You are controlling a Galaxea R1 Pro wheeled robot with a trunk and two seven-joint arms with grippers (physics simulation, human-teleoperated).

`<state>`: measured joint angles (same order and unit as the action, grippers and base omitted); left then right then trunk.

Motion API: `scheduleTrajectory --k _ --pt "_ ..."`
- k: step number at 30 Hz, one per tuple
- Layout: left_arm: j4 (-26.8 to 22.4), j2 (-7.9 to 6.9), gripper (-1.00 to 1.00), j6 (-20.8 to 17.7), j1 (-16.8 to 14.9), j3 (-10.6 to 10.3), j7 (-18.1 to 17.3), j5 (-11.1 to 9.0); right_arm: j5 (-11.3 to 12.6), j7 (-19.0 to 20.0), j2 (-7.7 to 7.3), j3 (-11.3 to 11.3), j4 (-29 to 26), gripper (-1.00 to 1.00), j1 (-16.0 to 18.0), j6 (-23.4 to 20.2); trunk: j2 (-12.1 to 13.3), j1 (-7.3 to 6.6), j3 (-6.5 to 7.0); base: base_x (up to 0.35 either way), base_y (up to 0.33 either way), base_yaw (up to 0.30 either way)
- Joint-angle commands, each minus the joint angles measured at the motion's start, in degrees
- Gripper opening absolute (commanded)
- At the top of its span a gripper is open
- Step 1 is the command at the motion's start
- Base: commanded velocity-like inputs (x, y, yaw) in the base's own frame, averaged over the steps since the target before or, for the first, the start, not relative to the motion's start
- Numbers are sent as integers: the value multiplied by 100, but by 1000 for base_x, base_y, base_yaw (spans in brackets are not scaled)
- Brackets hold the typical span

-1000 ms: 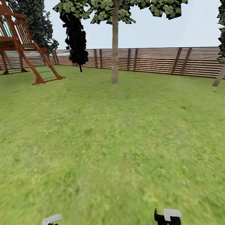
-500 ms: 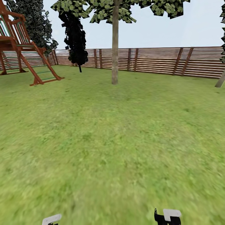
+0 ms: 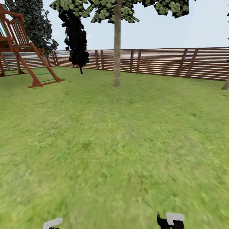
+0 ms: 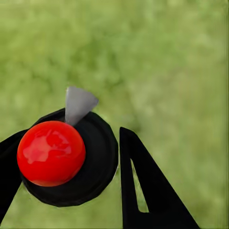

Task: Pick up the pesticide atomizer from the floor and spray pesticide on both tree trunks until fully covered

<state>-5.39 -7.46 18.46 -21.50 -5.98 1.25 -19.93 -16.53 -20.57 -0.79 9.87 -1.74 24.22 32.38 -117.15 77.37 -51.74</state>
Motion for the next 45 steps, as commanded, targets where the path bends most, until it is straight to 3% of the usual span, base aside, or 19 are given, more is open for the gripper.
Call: scheduleTrajectory --k 1,45 --pt "2 -1 -100 17 -3 -49 16 -38 -61 -21 0 41 7 100 4 13 -2 3 -5 337 0 0" --pt "2 -1 -100 17 -3 -45 16 -38 -61 -20 0 41 7 100 4 14 -2 3 -5 337 0 0"
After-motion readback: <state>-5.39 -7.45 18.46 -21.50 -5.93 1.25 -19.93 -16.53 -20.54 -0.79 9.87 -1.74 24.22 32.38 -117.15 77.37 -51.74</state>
